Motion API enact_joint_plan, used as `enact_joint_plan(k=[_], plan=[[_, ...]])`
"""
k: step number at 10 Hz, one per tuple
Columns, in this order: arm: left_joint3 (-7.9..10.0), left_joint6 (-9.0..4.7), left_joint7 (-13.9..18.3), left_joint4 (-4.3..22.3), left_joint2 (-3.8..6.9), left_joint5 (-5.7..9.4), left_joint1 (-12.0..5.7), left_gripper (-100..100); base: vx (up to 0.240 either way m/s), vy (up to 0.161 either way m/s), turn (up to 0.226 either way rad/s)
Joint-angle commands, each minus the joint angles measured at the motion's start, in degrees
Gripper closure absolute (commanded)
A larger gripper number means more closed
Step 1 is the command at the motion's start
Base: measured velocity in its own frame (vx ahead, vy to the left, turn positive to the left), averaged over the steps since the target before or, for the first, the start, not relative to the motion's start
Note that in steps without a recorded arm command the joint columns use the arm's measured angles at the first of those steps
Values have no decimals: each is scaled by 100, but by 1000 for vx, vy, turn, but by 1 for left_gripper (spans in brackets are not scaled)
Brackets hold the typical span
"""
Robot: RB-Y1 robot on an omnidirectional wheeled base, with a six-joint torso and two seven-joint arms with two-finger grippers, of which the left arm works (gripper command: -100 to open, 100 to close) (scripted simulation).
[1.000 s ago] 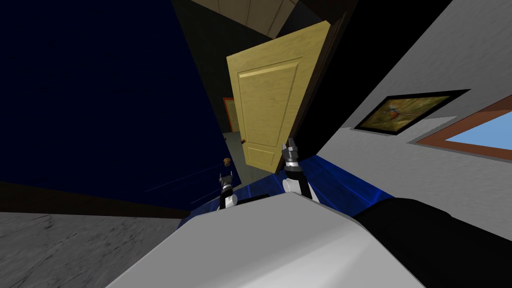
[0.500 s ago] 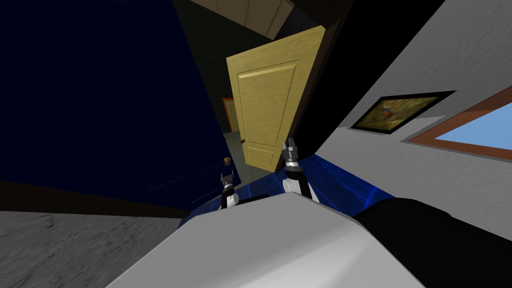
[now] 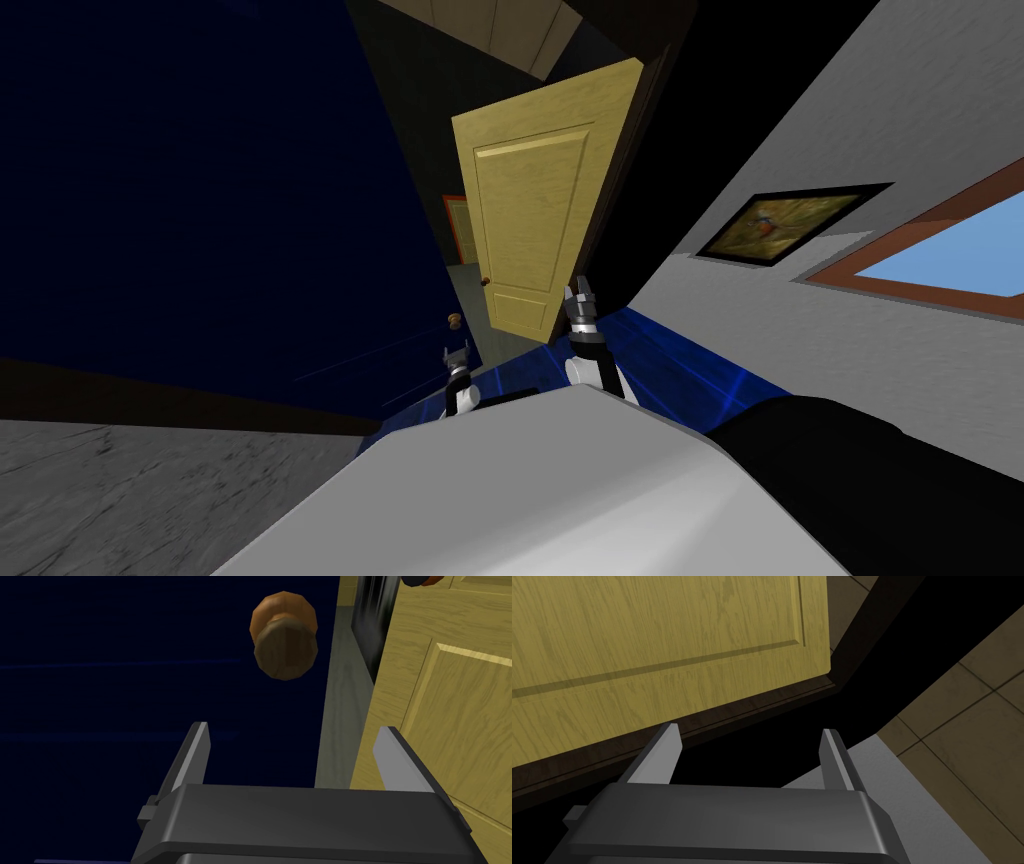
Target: Push the door open
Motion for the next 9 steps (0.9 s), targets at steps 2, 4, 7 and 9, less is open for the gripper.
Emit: enact_joint_plan(k=[2, 4, 7, 9], plan=[[-6, 8, 104, -14, -20, 22, 0, -100, -17, 7, -9], [14, 15, 145, -2, 260, 39, -16, -100, 107, 29, -22], [38, 19, 168, 15, 375, 56, -35, -100, 170, 35, -15], [58, 23, 186, 29, 329, 69, -50, -100, 199, 77, -22]])
